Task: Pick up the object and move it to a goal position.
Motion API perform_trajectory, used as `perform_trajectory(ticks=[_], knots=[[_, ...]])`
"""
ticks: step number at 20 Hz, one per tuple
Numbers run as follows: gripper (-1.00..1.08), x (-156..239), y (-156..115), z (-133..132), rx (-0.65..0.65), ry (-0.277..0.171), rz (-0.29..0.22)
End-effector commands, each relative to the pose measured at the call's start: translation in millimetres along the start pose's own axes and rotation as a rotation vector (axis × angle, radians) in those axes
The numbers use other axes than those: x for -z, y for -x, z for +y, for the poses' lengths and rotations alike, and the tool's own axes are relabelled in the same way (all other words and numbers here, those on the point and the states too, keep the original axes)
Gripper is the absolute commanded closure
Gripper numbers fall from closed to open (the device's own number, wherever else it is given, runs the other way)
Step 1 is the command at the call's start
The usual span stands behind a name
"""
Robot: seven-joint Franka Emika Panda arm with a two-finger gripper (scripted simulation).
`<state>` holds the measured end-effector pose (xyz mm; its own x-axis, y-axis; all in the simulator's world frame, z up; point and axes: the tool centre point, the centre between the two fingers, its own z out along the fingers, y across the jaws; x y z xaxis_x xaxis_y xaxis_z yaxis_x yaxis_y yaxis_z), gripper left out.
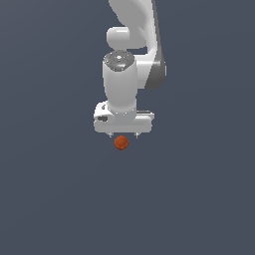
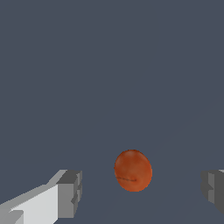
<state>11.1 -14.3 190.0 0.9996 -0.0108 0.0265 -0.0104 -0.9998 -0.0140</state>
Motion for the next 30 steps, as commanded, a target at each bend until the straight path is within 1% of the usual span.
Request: perform_trajectory(ticks=[1, 4, 8, 10, 17, 23, 30], knots=[[-0.92, 0, 0, 0, 0.0, 0.0, 0.0], [-0.92, 1, 0, 5, 0.001, 0.003, 0.004], [-0.92, 5, 0, 22, 0.004, 0.016, 0.017], [-0.92, 6, 0, 26, 0.004, 0.019, 0.02], [-0.92, 2, 2, 25, 0.017, 0.019, 0.018], [-0.92, -16, 11, 25, 0.078, 0.019, 0.009], [-0.92, -54, 35, 23, 0.211, 0.017, -0.01]])
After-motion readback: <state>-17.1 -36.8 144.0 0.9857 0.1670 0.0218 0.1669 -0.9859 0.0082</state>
